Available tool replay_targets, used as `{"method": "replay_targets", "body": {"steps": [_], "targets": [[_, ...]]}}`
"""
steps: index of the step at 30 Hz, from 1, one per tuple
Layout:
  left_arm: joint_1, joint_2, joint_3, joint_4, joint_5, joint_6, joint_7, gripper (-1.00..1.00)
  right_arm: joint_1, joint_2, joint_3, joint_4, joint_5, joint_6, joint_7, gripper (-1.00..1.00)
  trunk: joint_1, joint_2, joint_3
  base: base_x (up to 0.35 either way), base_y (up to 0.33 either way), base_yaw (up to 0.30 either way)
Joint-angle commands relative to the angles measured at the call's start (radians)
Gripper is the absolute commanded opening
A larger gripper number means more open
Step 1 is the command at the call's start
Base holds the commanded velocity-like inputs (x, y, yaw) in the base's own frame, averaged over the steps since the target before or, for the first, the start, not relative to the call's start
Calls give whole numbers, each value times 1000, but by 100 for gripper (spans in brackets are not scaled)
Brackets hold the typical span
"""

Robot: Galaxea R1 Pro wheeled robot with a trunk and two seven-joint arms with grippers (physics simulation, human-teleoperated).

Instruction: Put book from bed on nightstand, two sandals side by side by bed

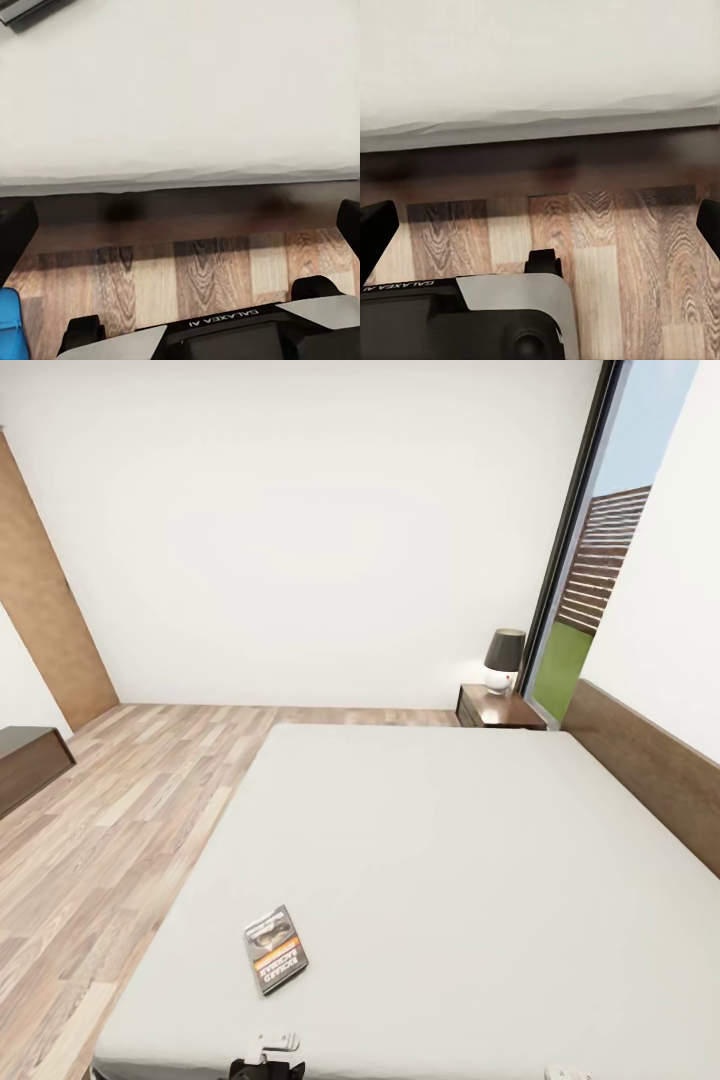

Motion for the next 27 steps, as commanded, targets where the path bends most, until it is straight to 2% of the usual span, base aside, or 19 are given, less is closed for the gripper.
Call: {"method": "replay_targets", "body": {"steps": [1,10,13,16,20,21,22,24,25,26,27], "targets": [[-1,0,2,1,-2,-4,-2,100,-1,0,-9,0,10,-1,4,100,0,-1,-2,8,0,0],[-1,0,2,1,-2,-3,-3,100,-1,0,-9,0,10,-1,4,100,0,-1,-2,2,0,0],[-1,2,4,-1,-4,-2,-32,100,-1,1,-9,0,11,-1,4,100,0,-1,-2,0,0,0],[-1,6,6,-3,-5,1,-126,100,-1,1,-9,0,11,-1,4,100,0,-1,-2,0,0,0],[-6,18,7,-32,-3,19,-418,100,-1,1,-9,0,10,-1,4,100,0,-1,-2,0,0,0],[-8,22,7,-40,-3,30,-454,100,-1,1,-9,0,10,-1,4,100,0,-1,-2,0,0,0],[-11,31,8,-62,-2,61,-521,100,-1,1,-9,0,10,-1,4,100,0,-1,-2,0,0,0],[-15,44,9,-172,10,169,-625,100,-1,1,-9,0,10,-1,4,100,0,-1,-2,0,0,0],[-15,46,9,-209,16,200,-641,100,-1,1,-9,0,10,-1,4,100,0,-1,-2,0,0,0],[-16,49,9,-300,35,269,-665,100,-1,1,-9,0,10,-1,4,100,0,-1,-2,0,0,0],[-16,50,10,-346,46,304,-673,100,-1,1,-9,0,10,-1,4,100,0,-1,-2,0,0,0]]}}
